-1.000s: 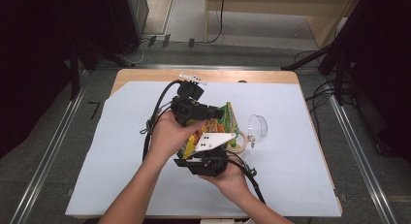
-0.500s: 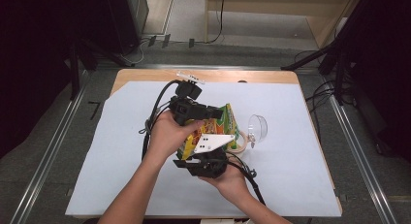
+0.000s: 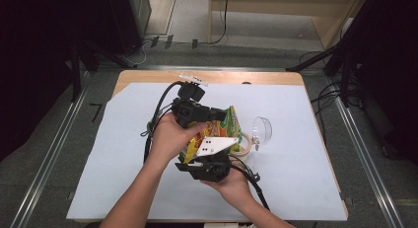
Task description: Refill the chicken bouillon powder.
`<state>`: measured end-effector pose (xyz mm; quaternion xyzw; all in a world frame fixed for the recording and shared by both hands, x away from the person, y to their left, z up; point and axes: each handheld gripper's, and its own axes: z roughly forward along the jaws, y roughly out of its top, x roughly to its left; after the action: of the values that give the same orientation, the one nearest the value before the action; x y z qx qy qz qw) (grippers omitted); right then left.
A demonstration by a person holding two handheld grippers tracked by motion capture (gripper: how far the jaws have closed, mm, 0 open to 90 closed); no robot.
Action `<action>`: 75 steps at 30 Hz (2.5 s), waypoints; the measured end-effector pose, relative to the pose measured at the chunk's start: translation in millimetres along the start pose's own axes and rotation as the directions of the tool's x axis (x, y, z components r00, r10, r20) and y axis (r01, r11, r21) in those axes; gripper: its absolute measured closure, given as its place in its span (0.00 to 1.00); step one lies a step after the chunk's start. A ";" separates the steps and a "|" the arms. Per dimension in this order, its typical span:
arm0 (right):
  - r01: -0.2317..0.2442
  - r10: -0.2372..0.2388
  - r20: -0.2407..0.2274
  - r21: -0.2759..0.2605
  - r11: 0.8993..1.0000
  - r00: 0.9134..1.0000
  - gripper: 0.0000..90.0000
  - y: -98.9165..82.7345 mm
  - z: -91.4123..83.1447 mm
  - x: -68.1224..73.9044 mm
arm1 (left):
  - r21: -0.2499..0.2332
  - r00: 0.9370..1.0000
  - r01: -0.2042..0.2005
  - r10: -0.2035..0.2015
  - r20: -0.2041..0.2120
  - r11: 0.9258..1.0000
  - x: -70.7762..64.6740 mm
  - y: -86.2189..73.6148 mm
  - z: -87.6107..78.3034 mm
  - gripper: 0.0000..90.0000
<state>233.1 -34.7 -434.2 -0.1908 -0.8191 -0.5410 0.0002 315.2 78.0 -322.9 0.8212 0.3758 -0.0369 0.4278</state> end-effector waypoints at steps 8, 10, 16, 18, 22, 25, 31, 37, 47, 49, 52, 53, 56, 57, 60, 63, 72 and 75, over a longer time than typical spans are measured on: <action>0.001 -0.001 0.007 0.002 1.000 1.000 0.84 -0.2 0.0 1.0 | -0.003 1.000 0.007 -0.007 0.007 1.000 1.5 -0.2 0.0 0.90; 0.002 -0.002 0.006 0.003 1.000 1.000 0.84 0.1 -0.7 1.0 | -0.006 1.000 0.002 -0.002 0.001 1.000 0.3 -0.1 -0.2 0.90; 0.012 -0.012 0.013 0.010 1.000 1.000 0.84 -0.3 -0.9 -1.5 | -0.008 1.000 -0.005 0.005 0.001 1.000 -1.0 -0.3 0.4 0.90; 0.011 -0.011 0.012 0.012 1.000 1.000 0.84 0.3 -1.2 -0.3 | -0.011 1.000 -0.005 0.005 -0.004 1.000 -0.9 -0.4 0.0 0.90; 0.010 -0.010 0.007 0.015 1.000 1.000 0.84 0.0 -0.2 -1.4 | -0.009 1.000 -0.002 0.002 -0.002 1.000 0.5 -0.8 0.3 0.90; 0.019 -0.019 0.012 0.016 1.000 1.000 0.84 0.4 -0.7 -1.3 | -0.012 1.000 0.000 0.000 -0.003 1.000 0.6 -0.8 -0.3 0.90; 0.025 -0.025 0.012 0.023 0.999 1.000 0.84 -0.3 -0.3 -2.9 | -0.014 1.000 -0.002 0.002 -0.005 1.000 -0.1 -1.1 0.2 0.90; 0.025 -0.025 0.005 0.028 0.999 1.000 0.84 0.1 -0.3 -3.3 | -0.013 1.000 -0.001 0.001 -0.010 1.000 0.1 -1.4 -0.1 0.89; 0.028 -0.029 0.011 0.034 0.999 1.000 0.84 -0.3 0.2 -4.4 | -0.012 1.000 -0.002 0.001 -0.010 1.000 0.4 -1.7 0.8 0.90; 0.028 -0.028 0.008 0.032 0.999 1.000 0.84 -0.3 -0.1 -3.6 | -0.011 1.000 -0.003 0.003 -0.014 1.000 -0.5 -1.7 0.7 0.90; 0.028 -0.029 0.007 0.032 0.999 1.000 0.84 -0.4 0.1 -3.2 | -0.009 1.000 -0.005 0.005 -0.018 1.000 -0.3 -1.9 0.5 0.90; 0.031 -0.031 0.009 0.031 0.999 0.999 0.84 -0.4 0.3 -3.5 | -0.009 1.000 -0.005 0.005 -0.017 1.000 -0.3 -1.9 0.4 0.90; 0.024 -0.024 0.007 0.031 0.999 1.000 0.84 -0.2 -0.4 -2.3 | -0.011 1.000 -0.006 0.006 -0.012 1.000 -1.5 -1.7 0.3 0.90; 0.021 -0.022 0.007 0.027 0.999 1.000 0.84 -0.2 -0.7 -1.5 | -0.006 1.000 -0.010 0.010 -0.014 1.000 -1.9 -1.5 -0.2 0.90; 0.031 -0.031 0.002 0.014 0.999 1.000 0.84 0.1 -0.9 0.0 | -0.010 1.000 -0.005 0.005 -0.015 1.000 -1.7 -1.4 -2.4 0.90; 0.036 -0.036 0.005 0.016 0.999 0.999 0.84 0.6 -0.6 -0.6 | -0.010 1.000 -0.003 0.003 -0.014 1.000 -1.3 -1.4 -2.0 0.90; 0.025 -0.025 0.000 0.032 0.999 1.000 0.84 -0.5 0.7 -3.3 | -0.009 1.000 -0.005 0.005 -0.017 1.000 -0.7 -2.1 0.0 0.90; 0.028 -0.028 0.004 0.032 0.999 1.000 0.84 -0.4 0.0 -3.3 | -0.012 1.000 -0.010 0.010 -0.021 1.000 -3.0 -2.0 -0.4 0.90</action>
<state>236.0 -35.9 -435.3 -0.1807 -0.8301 -0.5275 -0.0062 311.7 77.2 -322.8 0.8208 0.3766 -0.0239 0.4289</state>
